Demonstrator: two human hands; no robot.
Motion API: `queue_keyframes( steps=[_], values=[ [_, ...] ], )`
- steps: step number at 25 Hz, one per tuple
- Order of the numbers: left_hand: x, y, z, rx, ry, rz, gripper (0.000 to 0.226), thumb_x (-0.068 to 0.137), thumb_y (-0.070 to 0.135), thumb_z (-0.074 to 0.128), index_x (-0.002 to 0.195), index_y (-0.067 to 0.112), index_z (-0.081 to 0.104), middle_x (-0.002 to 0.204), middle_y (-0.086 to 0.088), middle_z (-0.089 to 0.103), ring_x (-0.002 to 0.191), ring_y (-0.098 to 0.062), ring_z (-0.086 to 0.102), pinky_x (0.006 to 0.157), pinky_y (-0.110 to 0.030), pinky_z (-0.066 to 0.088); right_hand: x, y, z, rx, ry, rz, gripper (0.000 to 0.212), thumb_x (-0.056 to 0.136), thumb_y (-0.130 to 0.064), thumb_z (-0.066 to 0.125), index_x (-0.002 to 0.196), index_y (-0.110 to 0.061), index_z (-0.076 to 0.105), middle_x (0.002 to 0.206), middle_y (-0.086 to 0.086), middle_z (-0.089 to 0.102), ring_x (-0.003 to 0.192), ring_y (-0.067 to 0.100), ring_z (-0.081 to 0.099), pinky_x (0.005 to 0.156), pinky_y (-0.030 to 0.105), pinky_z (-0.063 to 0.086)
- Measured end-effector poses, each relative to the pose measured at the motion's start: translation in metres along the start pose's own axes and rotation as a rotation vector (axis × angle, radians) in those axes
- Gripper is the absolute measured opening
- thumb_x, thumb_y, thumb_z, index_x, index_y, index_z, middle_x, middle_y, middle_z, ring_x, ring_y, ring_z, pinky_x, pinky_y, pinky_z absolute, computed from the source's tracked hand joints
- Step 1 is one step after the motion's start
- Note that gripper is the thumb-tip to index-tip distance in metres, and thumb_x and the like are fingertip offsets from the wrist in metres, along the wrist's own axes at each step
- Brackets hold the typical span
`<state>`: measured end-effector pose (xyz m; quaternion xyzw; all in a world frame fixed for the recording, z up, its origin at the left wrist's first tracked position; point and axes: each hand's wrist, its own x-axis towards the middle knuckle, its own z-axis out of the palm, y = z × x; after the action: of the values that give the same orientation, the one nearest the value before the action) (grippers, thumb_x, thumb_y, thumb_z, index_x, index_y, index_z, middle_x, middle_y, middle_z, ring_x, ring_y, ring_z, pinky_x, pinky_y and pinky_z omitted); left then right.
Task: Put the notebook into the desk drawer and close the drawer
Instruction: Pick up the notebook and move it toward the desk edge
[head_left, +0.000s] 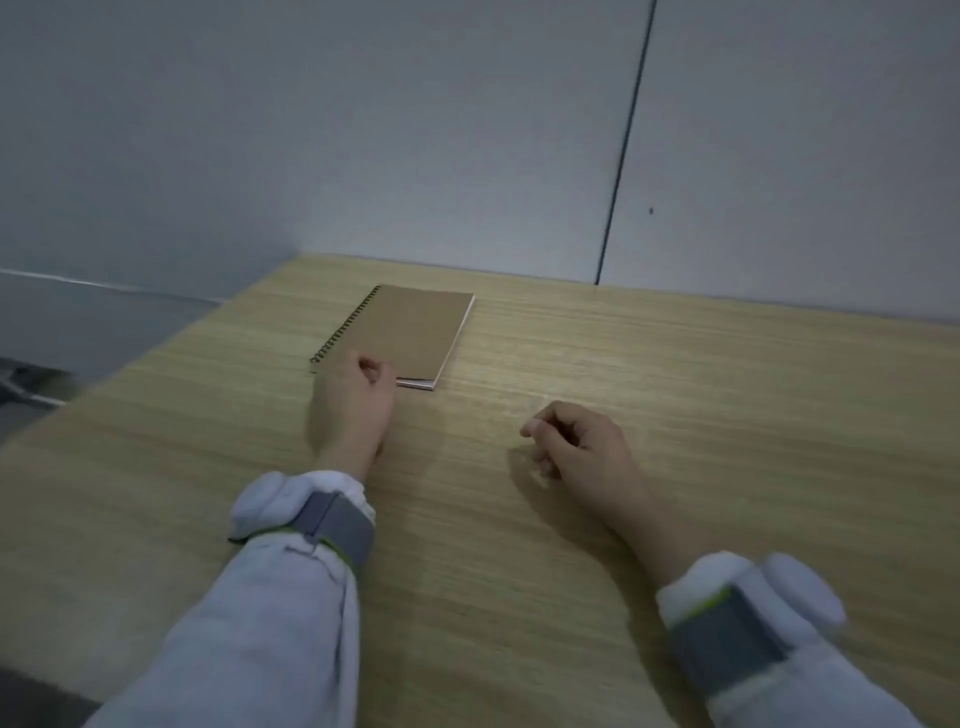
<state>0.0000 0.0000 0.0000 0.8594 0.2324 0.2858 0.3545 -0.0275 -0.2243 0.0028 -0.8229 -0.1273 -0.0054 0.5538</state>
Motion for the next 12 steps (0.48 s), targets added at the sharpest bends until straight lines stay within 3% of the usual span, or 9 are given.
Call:
queue_keyframes(
  steps=[2,6,9,12],
  values=[
    [0.016,-0.01,-0.004,0.108,0.074,-0.029,0.028,0.078,0.029,0.05,0.098,0.01,0.056,0.112,-0.02,0.055,0.106,-0.037,0.047,0.083,-0.045,0.042,0.002,0.003,-0.001,-0.027,-0.003,0.019,0.023,0.084,-0.019,0.057,0.062,-0.025,0.063,0.05,-0.008,0.059,0.049,0.002,0.053,0.063,0.03,0.047],
    [0.047,-0.027,0.002,0.275,-0.028,-0.103,0.058,0.075,0.049,0.053,0.116,0.007,0.047,0.127,-0.024,0.046,0.118,-0.04,0.038,0.096,-0.048,0.033,0.0,0.006,-0.003,-0.063,-0.034,0.046,0.02,0.084,-0.016,0.056,0.066,-0.02,0.065,0.054,-0.006,0.062,0.051,-0.001,0.054,0.065,0.03,0.048],
    [0.057,-0.03,0.012,0.402,-0.098,-0.073,0.082,0.067,0.069,0.051,0.115,0.003,0.048,0.127,-0.024,0.047,0.119,-0.04,0.037,0.096,-0.051,0.031,0.0,0.003,-0.003,-0.122,-0.053,0.046,0.019,0.083,-0.017,0.057,0.067,-0.021,0.065,0.056,-0.006,0.062,0.057,0.006,0.054,0.067,0.033,0.048],
    [0.065,-0.028,0.012,0.408,-0.101,-0.044,0.087,0.059,0.073,0.056,0.109,0.002,0.052,0.124,-0.024,0.049,0.118,-0.04,0.038,0.094,-0.052,0.033,-0.002,-0.001,-0.004,-0.133,-0.053,0.048,0.018,0.083,-0.016,0.057,0.068,-0.021,0.066,0.058,-0.005,0.063,0.061,0.013,0.056,0.069,0.037,0.05]
  ],
)
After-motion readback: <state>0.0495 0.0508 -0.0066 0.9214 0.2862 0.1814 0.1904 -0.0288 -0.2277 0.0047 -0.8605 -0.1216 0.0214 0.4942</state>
